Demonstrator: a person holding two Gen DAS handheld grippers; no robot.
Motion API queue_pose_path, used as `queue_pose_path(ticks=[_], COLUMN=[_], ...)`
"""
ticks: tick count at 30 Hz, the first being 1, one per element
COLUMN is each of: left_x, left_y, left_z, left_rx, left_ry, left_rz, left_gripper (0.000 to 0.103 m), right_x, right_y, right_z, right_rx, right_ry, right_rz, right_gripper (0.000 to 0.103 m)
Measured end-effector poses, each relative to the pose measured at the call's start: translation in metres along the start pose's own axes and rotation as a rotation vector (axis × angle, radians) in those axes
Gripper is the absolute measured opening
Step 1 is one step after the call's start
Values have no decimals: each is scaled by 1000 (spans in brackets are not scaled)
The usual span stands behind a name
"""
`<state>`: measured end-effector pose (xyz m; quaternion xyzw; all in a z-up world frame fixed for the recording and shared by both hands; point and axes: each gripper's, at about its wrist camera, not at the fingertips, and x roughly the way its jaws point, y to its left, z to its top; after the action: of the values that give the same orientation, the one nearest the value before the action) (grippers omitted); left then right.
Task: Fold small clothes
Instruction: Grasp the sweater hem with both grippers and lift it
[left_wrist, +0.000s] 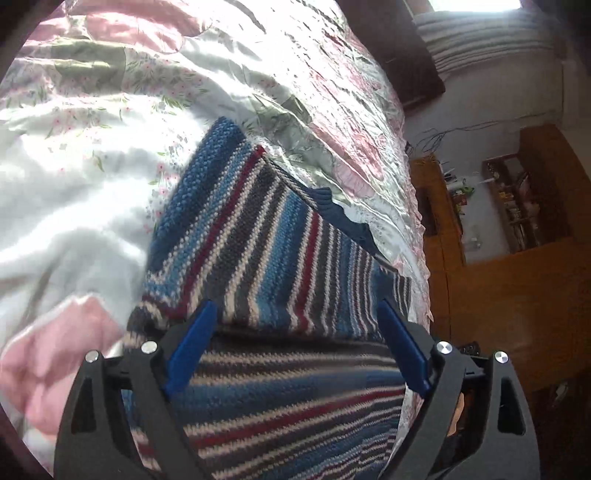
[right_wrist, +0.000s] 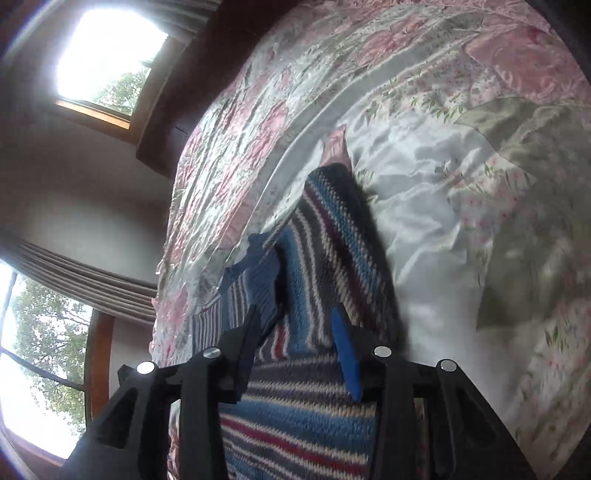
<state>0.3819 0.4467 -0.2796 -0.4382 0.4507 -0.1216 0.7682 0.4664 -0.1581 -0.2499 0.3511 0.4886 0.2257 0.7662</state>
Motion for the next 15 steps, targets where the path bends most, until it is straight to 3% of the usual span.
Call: queue_pose_path(ticks=[5,8,11,15], left_x=[-70,-103,-123,-127], left_y=[8,23,36,50], left_z=[-91,-158,-221,-273], left_rx=[-3,-33,-79,-130], left_ry=[17,33,56,82], left_rz=[-8,20,-25,-33], left_gripper=[89,90,92,94], right_x=[-72,-102,-123,-133], right_y=[-15,-31,-47,-60], right_z=[-112,-183,-245,-296], right_rx=[12,41,115,193], right_ry=[53,96,133,157], right_rz=[-19,-57,-50,-33], right_gripper=[70,72,73,72])
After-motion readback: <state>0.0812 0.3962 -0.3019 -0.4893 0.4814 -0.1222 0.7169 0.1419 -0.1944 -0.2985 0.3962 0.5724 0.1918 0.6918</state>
